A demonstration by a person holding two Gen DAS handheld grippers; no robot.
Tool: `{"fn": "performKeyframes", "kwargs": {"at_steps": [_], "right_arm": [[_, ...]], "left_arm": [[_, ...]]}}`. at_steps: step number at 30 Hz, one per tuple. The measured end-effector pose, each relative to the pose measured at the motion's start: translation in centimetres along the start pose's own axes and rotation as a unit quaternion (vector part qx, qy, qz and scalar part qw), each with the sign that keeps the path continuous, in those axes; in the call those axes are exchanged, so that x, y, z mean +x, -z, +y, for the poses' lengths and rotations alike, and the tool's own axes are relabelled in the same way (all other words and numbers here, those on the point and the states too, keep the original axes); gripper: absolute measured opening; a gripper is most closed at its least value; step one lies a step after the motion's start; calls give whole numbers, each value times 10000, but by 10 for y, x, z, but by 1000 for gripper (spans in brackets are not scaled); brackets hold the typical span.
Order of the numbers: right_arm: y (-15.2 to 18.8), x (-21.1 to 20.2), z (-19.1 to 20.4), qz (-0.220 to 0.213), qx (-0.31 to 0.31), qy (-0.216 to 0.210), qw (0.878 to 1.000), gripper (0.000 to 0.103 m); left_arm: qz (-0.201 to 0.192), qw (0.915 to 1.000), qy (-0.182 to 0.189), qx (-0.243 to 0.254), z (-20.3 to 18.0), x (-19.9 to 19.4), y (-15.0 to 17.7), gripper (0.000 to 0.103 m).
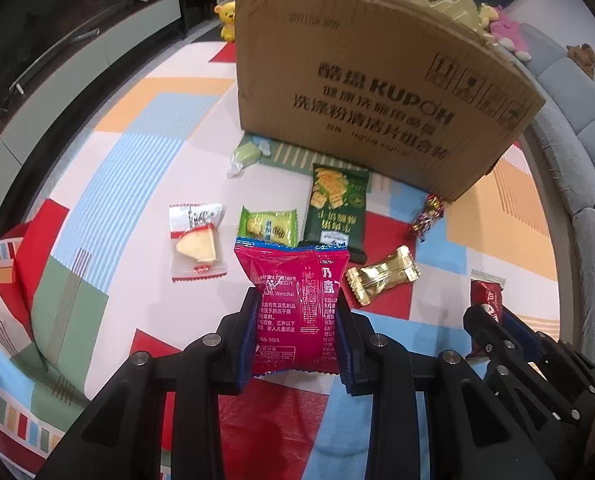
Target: Organize snacks
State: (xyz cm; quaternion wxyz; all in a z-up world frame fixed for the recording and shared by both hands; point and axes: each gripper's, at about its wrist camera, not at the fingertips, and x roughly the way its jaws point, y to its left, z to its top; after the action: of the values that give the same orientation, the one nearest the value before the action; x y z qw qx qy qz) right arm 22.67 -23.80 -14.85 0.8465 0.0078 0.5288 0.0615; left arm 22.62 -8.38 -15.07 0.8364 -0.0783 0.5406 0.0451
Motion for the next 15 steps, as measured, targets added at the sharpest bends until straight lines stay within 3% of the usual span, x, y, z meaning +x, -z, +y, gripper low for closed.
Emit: {"fn": "performKeyframes", "kwargs": {"at_steps": [15], "right_arm": [[-26,-43,12,-527,-14,-111,9985,22]], "left_arm": [[-399,9991,115,47,1,-32,-19,33]]}}
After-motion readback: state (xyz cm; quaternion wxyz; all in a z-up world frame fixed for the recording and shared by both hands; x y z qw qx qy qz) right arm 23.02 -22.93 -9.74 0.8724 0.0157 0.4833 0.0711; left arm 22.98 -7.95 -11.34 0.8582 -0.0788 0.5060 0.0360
